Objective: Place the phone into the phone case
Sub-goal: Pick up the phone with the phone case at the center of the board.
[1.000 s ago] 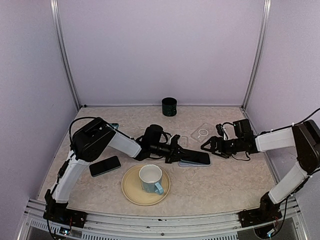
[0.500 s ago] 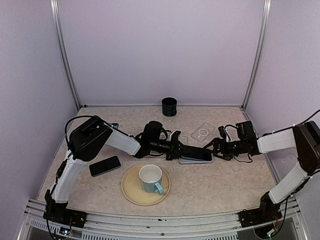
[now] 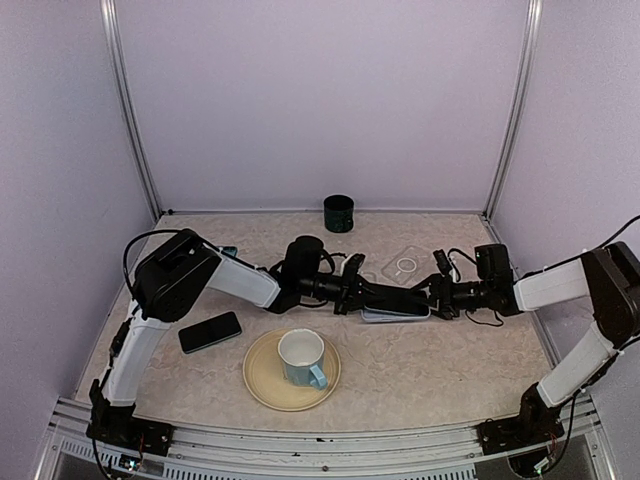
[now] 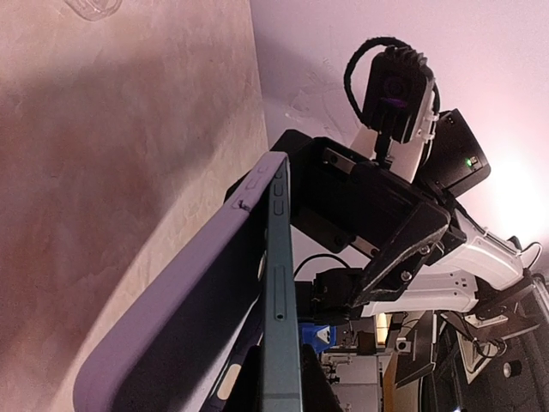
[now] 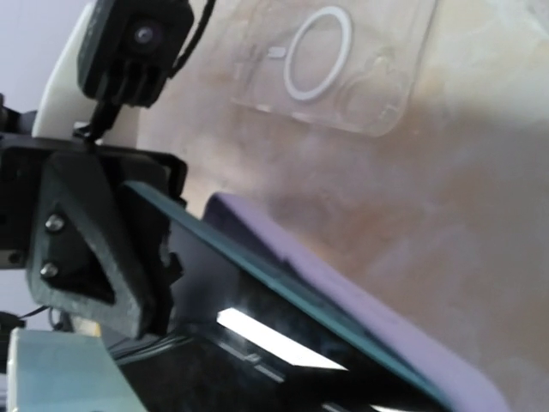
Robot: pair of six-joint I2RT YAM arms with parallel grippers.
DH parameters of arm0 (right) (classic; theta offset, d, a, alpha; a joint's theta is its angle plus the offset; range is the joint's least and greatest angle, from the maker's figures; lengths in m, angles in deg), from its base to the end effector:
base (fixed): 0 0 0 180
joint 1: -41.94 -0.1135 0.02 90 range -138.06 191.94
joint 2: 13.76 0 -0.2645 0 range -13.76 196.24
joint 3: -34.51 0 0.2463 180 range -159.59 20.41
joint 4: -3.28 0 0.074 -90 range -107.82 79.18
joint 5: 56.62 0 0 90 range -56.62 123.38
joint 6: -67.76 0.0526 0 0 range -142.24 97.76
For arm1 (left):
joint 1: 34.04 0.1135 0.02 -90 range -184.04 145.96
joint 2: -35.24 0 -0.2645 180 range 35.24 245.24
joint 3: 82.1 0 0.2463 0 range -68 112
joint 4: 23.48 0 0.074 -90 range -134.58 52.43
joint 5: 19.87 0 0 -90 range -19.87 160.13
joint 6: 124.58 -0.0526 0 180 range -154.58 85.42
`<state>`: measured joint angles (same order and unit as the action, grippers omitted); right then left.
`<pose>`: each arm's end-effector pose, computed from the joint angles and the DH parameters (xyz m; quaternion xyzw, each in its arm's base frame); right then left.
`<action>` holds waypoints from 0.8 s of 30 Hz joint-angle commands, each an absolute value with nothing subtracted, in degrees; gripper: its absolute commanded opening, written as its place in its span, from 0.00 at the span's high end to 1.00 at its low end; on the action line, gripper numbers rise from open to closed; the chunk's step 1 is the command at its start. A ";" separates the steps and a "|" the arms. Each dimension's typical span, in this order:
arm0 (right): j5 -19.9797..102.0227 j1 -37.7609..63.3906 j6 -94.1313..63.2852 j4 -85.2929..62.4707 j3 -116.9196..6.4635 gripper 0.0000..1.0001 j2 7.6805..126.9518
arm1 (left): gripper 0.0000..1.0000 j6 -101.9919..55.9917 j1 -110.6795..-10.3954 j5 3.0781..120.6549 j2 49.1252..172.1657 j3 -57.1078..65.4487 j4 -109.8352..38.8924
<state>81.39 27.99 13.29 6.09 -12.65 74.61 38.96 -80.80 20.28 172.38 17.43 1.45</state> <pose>0.2656 0.1062 0.1478 -0.0200 0.8411 0.4990 0.2078 0.3230 -0.4022 0.1194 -0.0921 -0.7499 0.6551 0.0035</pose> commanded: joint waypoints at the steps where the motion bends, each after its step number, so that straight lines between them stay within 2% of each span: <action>1: 86.87 28.56 16.00 13.38 -11.13 0.21 75.16 | 1.00 39.33 -81.66 18.08 168.05 17.67 6.66; 5: 88.97 28.55 17.61 16.81 -10.38 0.29 75.54 | 1.00 39.29 -82.01 17.69 167.66 17.55 7.20; 11: 91.29 28.58 19.10 19.75 -9.74 0.50 75.71 | 1.00 39.17 -82.20 17.05 167.20 17.52 7.64; 14: 92.09 28.55 19.48 20.48 -9.60 0.54 75.78 | 1.00 39.00 -82.18 16.74 167.02 17.19 7.60; 19: 93.43 28.66 20.32 22.15 -9.36 0.69 75.83 | 1.00 38.90 -82.18 16.60 166.88 16.89 7.65; 24: 95.14 28.67 22.09 24.79 -8.80 0.79 76.28 | 1.00 38.81 -82.12 16.60 166.83 16.83 7.72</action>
<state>92.65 29.28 23.56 19.60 -9.53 75.40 37.32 -81.15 17.16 170.50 16.82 6.83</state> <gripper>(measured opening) 0.281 0.065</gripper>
